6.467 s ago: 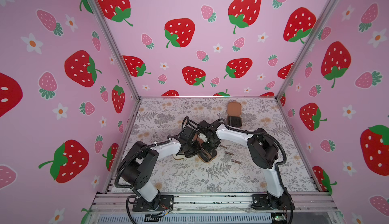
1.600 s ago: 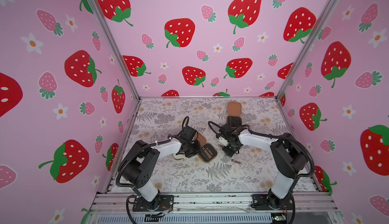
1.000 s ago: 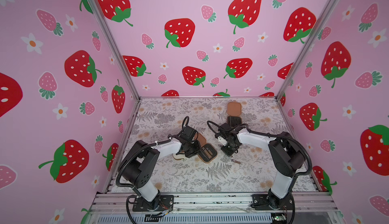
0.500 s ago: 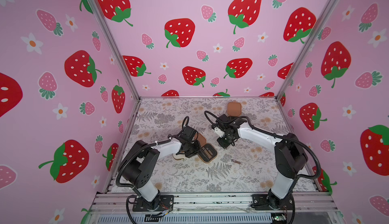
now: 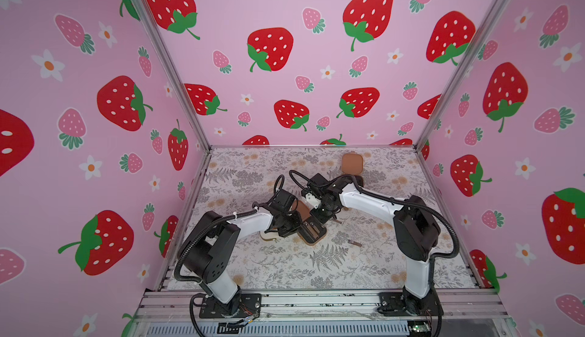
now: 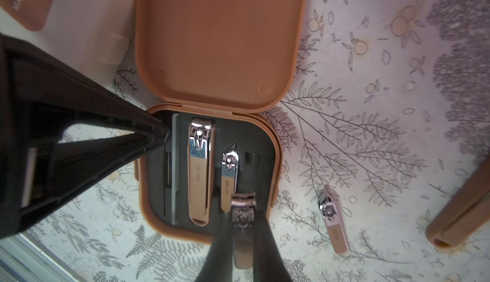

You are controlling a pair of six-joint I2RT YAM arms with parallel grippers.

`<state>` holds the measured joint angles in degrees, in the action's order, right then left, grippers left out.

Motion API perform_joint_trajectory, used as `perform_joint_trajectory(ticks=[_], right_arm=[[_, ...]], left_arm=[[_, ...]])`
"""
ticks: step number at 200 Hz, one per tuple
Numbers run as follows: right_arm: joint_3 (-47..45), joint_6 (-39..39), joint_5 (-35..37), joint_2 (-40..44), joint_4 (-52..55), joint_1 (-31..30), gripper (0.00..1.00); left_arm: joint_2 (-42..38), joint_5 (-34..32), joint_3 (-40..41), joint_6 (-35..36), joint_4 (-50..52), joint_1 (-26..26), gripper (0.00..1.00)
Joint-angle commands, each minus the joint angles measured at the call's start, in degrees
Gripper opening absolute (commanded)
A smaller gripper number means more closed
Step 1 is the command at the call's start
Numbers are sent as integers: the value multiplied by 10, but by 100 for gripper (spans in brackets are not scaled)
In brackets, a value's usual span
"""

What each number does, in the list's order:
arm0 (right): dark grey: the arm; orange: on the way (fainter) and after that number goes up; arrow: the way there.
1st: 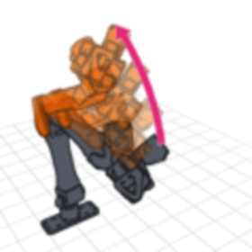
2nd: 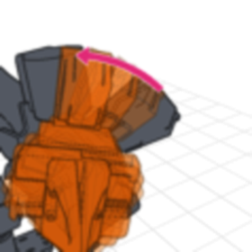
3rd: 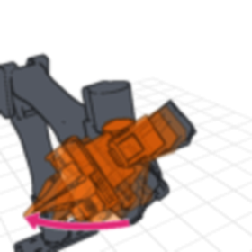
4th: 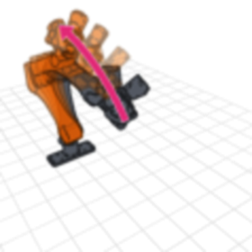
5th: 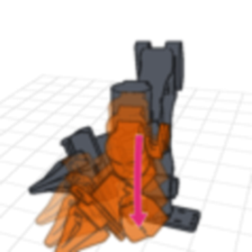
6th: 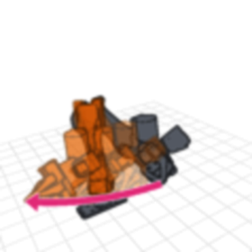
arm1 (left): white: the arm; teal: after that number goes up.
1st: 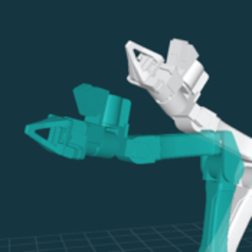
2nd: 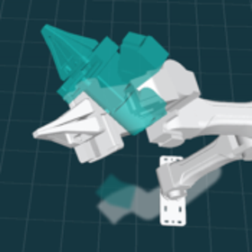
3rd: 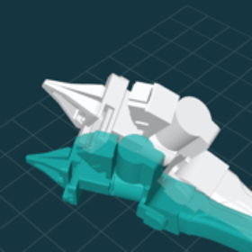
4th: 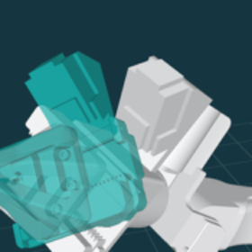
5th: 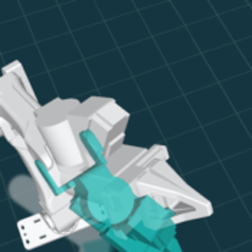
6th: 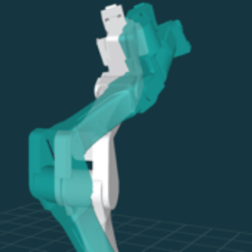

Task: Organize nail clipper sets
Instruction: Place the nail clipper in the storage box.

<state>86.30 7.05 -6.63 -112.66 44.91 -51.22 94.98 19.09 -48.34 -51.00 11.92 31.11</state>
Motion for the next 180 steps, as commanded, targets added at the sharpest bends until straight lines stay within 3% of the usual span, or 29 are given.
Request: perform_joint_trajectory(ticks=[1, 180], right_arm=[[20, 13, -8, -14, 17, -5, 8], [26, 45, 44, -74, 4, -6, 8]], left_arm=[[16, -22, 4, 0, 34, -3, 0], [13, -24, 1, 3, 40, -3, 0]])
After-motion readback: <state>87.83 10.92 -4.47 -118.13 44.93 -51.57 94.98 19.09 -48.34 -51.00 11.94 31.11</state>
